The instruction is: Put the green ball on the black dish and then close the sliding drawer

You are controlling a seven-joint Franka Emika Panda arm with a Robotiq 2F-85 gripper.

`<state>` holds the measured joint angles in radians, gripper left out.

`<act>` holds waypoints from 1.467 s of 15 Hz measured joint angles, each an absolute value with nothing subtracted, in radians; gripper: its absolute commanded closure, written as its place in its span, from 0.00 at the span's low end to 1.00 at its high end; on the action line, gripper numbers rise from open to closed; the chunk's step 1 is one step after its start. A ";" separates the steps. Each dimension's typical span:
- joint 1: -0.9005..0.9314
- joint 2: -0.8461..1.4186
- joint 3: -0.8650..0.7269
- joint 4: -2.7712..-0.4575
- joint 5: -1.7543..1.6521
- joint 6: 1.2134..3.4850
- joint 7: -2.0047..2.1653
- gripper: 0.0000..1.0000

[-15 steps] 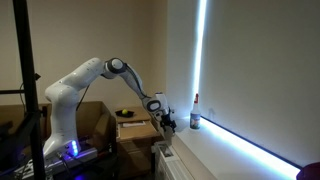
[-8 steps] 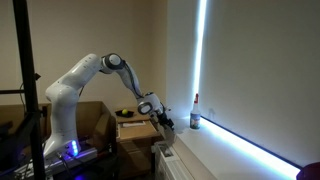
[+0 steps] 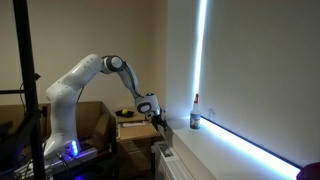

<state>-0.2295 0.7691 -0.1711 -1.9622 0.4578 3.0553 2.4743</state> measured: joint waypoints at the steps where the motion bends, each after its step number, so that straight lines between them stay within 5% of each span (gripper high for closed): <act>1: -0.235 0.792 -0.162 -1.922 0.448 2.983 2.464 0.00; 8: -0.238 1.000 -0.236 -1.631 0.377 2.528 2.472 0.00; 22: -0.216 1.108 -0.128 -1.483 0.317 2.243 2.171 0.00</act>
